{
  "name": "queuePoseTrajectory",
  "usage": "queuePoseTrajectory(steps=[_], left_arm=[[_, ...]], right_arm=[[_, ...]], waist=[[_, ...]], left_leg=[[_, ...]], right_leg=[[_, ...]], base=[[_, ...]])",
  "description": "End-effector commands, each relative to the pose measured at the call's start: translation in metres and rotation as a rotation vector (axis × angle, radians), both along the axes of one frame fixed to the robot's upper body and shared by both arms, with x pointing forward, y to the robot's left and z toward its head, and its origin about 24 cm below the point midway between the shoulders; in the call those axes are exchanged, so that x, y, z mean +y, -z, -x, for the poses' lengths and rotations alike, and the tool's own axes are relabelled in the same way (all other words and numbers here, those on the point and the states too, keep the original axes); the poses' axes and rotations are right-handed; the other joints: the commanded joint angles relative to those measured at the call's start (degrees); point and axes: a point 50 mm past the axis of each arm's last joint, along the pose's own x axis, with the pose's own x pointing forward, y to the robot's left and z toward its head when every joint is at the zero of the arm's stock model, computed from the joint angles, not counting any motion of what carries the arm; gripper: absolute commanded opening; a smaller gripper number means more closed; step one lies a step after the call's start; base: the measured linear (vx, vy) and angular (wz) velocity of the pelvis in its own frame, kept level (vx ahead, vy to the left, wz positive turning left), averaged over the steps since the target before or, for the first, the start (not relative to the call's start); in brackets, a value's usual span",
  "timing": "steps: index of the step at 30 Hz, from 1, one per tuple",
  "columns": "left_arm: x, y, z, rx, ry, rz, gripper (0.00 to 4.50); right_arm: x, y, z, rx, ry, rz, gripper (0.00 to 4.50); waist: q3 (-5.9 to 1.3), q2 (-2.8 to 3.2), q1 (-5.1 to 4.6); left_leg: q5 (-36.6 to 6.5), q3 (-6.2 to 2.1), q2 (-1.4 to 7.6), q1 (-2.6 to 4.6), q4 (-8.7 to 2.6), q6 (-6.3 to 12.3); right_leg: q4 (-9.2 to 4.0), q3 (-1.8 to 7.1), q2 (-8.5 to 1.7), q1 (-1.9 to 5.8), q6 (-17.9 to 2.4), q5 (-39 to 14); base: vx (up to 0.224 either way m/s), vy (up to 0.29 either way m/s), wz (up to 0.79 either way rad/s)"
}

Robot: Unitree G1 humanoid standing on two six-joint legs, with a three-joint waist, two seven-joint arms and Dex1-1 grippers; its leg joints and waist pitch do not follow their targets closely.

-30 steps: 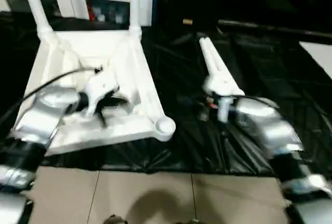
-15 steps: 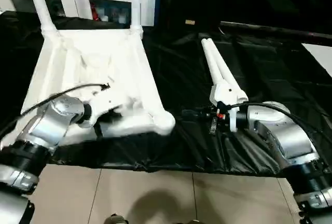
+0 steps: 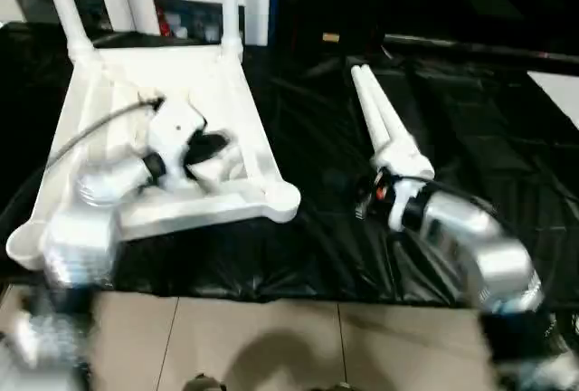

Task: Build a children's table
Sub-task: Pick table leg

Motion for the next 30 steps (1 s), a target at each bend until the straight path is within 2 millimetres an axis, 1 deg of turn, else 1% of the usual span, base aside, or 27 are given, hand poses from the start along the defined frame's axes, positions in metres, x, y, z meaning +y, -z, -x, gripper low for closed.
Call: queuePoseTrajectory(steps=[1,2,3,4,5,6,7,8,9,10,11,12,13,14,15,17,18,19,22,23,24,25,26,27,28,29,30], left_arm=[[0.009,0.002,0.005,-0.008,-0.135,0.048,0.84],[0.012,0.008,0.008,0.008,-0.192,0.063,0.84],[0.016,0.015,0.012,0.017,-0.239,0.062,0.9],[0.019,0.019,0.015,0.018,-0.276,0.066,0.9],[0.019,0.019,0.016,0.016,-0.279,0.067,1.08],[0.025,0.018,0.02,-0.027,-0.348,0.084,1.2],[0.027,0.016,0.021,-0.04,-0.356,0.077,1.2],[0.032,0.012,0.023,-0.06,-0.389,0.094,1.26],[0.032,0.012,0.023,-0.06,-0.389,0.094,1.45],[0.034,0.01,0.024,-0.061,-0.4,0.098,1.55],[0.036,0.009,0.027,-0.059,-0.412,0.081,1.61],[0.036,0.009,0.029,-0.057,-0.411,0.064,1.61],[0.036,0.011,0.03,-0.049,-0.413,0.066,1.66],[0.036,0.012,0.031,-0.033,-0.419,0.061,1.91],[0.036,0.013,0.032,-0.027,-0.419,0.062,1.91],[0.035,0.013,0.033,-0.019,-0.408,0.06,2.05],[0.034,0.013,0.033,-0.022,-0.403,0.071,2.23],[0.033,0.013,0.034,-0.024,-0.401,0.079,2.23],[0.031,0.011,0.035,-0.03,-0.4,0.079,2.48],[0.03,0.009,0.037,-0.04,-0.393,0.074,2.56],[0.031,0.007,0.038,-0.055,-0.406,0.068,2.66],[0.032,0.007,0.038,-0.063,-0.414,0.064,2.76],[0.033,0.005,0.038,-0.064,-0.428,0.073,2.82],[0.034,0.004,0.037,-0.065,-0.432,0.078,2.88],[0.035,0.005,0.036,-0.045,-0.446,0.066,2.88],[0.036,0.007,0.035,-0.018,-0.45,0.054,3.04],[0.036,0.006,0.035,-0.02,-0.447,0.05,3.07]], right_arm=[[-0.016,-0.002,-0.002,-0.019,0.153,-0.004,0.84],[-0.016,-0.002,-0.002,-0.018,0.189,-0.041,0.84],[-0.015,-0.001,-0.003,-0.01,0.213,-0.069,0.96],[-0.015,-0.001,-0.003,-0.006,0.225,-0.07,0.96],[-0.015,-0.001,-0.003,-0.006,0.226,-0.069,1.1],[-0.015,0.0,-0.003,-0.001,0.242,-0.056,1.2],[-0.015,0.001,-0.003,-0.002,0.244,-0.052,1.2],[-0.015,0.0,-0.003,-0.001,0.243,-0.048,1.28],[-0.015,0.0,-0.003,-0.001,0.243,-0.048,1.48],[-0.015,0.0,-0.002,0.0,0.246,-0.048,1.54],[-0.014,0.0,-0.001,0.003,0.243,-0.041,1.57],[-0.013,0.0,-0.001,0.003,0.239,-0.036,1.57],[-0.012,0.0,-0.001,0.007,0.24,-0.033,1.64],[-0.012,0.001,-0.001,0.008,0.247,-0.031,1.94],[-0.012,0.001,-0.001,0.007,0.252,-0.03,1.94],[-0.012,0.0,-0.002,0.005,0.252,-0.022,2.04],[-0.012,-0.001,-0.002,-0.002,0.25,-0.011,2.24],[-0.012,-0.001,-0.002,-0.006,0.248,-0.004,2.24],[-0.01,-0.003,-0.002,-0.004,0.239,-0.011,2.54],[-0.009,-0.004,-0.002,-0.011,0.231,-0.001,2.66],[-0.007,-0.004,-0.002,-0.015,0.215,0.005,2.76],[-0.006,-0.005,-0.002,-0.019,0.202,0.013,2.82],[-0.004,-0.007,-0.003,-0.044,0.198,0.037,2.88],[-0.003,-0.01,-0.004,-0.081,0.191,0.055,2.98],[-0.004,-0.014,-0.006,-0.121,0.206,0.094,2.98],[-0.005,-0.016,-0.008,-0.14,0.222,0.094,3.18],[-0.006,-0.018,-0.009,-0.146,0.229,0.073,3.22]], waist=[[-4.13,1.27,-0.35],[-4.01,1.31,-0.42],[-3.82,1.35,-0.66],[-3.76,1.29,-0.79],[-3.63,1.16,-0.99],[-3.6,1.03,-1.12],[-3.55,1.07,-1.3],[-3.49,1.09,-1.46],[-3.5,1.01,-1.64],[-3.49,1.05,-1.64],[-3.47,0.75,-1.79],[-3.5,0.78,-1.79],[-3.54,0.92,-1.86],[-3.55,0.91,-1.93],[-3.63,0.86,-1.95],[-3.67,0.94,-1.91],[-3.64,0.93,-1.88],[-3.68,0.89,-1.89],[-3.74,0.9,-1.91],[-3.75,0.75,-1.91],[-3.71,0.81,-1.97],[-3.7,0.79,-1.98],[-3.67,0.5,-2.04],[-3.65,0.69,-2.02],[-3.61,0.69,-2.01],[-3.64,0.5,-2.06],[-3.6,0.54,-2.12]], left_leg=[[-13.7,0.11,0.47,0.48,-3.82,-1.32],[-15.0,0.15,0.24,0.55,-3.82,-1.07],[-16.7,0.04,0.17,0.68,-3.95,-0.93],[-17.4,0.01,0.13,0.69,-3.99,-0.87],[-18.4,-0.02,0.01,0.84,-3.95,-0.69],[-18.6,-0.15,0.01,0.79,-4.01,-0.59],[-18.8,-0.23,0.13,0.67,-4.08,-0.64],[-19.5,-0.25,0.0,0.86,-4.02,-0.57],[-19.7,-0.31,0.0,0.8,-4.0,-0.48],[-19.7,-0.34,0.03,0.74,-4.03,-0.5],[-19.5,-0.33,0.02,0.61,-4.03,-0.38],[-19.3,-0.36,0.03,0.61,-4.03,-0.36],[-18.7,-0.43,0.13,0.45,-4.12,-0.31],[-18.5,-0.34,0.11,0.51,-4.08,-0.31],[-18.0,-0.29,0.11,0.43,-4.03,-0.37],[-17.6,-0.21,0.05,0.44,-3.99,-0.31],[-17.4,-0.2,0.09,0.44,-4.04,-0.31],[-17.3,-0.21,0.07,0.38,-4.01,-0.3],[-16.6,-0.16,0.11,0.32,-3.98,-0.27],[-16.2,-0.17,0.16,0.29,-4.0,-0.2],[-16.3,-0.16,0.22,0.28,-4.01,-0.21],[-16.3,-0.16,0.22,0.28,-4.0,-0.22],[-16.3,-0.1,0.16,0.24,-3.98,-0.18],[-16.3,-0.09,0.12,0.29,-3.96,-0.25],[-16.6,-0.07,0.12,0.29,-3.95,-0.28],[-16.7,-0.04,0.07,0.28,-3.85,-0.46],[-16.8,-0.02,-0.05,0.38,-3.81,-0.31]], right_leg=[[-4.69,2.72,-3.42,3.02,-9.4,-10.9],[-5.13,2.7,-3.3,2.95,-7.5,-14.0],[-5.52,2.61,-3.21,2.77,-5.6,-17.7],[-5.75,2.57,-3.18,2.69,-4.6,-19.2],[-6.17,2.48,-3.1,2.46,-3.1,-22.1],[-6.43,2.4,-3.12,2.39,-2.0,-23.6],[-6.43,2.39,-3.19,2.43,-1.8,-23.8],[-6.66,2.29,-3.09,2.12,-1.1,-25.3],[-6.63,2.25,-3.11,2.13,-0.7,-25.9],[-6.62,2.24,-3.13,2.15,-0.6,-25.9],[-6.66,2.24,-3.09,2.12,-0.4,-25.9],[-6.53,2.25,-3.1,2.13,-0.4,-25.6],[-6.34,2.34,-3.09,2.17,-0.6,-24.4],[-6.28,2.4,-3.01,2.06,-0.7,-23.7],[-6.1,2.5,-3.01,2.1,-1.1,-22.5],[-6.05,2.57,-2.99,2.1,-1.4,-21.4],[-6.0,2.58,-2.97,2.1,-1.5,-20.9],[-5.96,2.59,-2.99,2.21,-1.6,-20.6],[-5.77,2.67,-3.02,2.31,-2.1,-19.0],[-5.63,2.66,-3.03,2.39,-2.2,-18.4],[-5.62,2.68,-3.02,2.38,-2.5,-18.2],[-5.62,2.68,-3.03,2.41,-2.5,-18.1],[-5.68,2.66,-2.96,2.42,-2.3,-18.6],[-5.71,2.7,-3.01,2.38,-2.2,-19.0],[-5.81,2.68,-3.06,2.31,-2.0,-19.6],[-5.75,2.66,-3.07,2.28,-1.6,-20.6],[-5.88,2.64,-3.04,2.19,-1.2,-21.6]], base=[[0.0,0.0,0.0],[0.0,0.0,0.0],[0.0,0.0,0.0],[0.0,0.0,0.0],[0.0,0.0,0.0],[0.0,0.0,0.0],[0.0,0.0,0.0],[0.0,0.0,0.0],[0.0,0.0,0.0],[0.0,0.0,0.0],[0.0,0.0,0.0],[0.0,0.0,0.0],[0.0,0.0,0.0],[0.0,0.0,0.0],[0.0,0.0,0.0],[0.0,0.0,0.0],[0.0,0.0,0.0],[0.0,0.0,0.0],[0.0,0.0,0.0],[0.0,0.0,0.0],[0.0,0.0,0.0],[0.0,0.0,0.0],[0.0,0.0,0.0],[0.0,0.0,0.0],[0.0,0.0,0.0],[0.0,0.0,0.0],[0.0,0.0,0.0]])
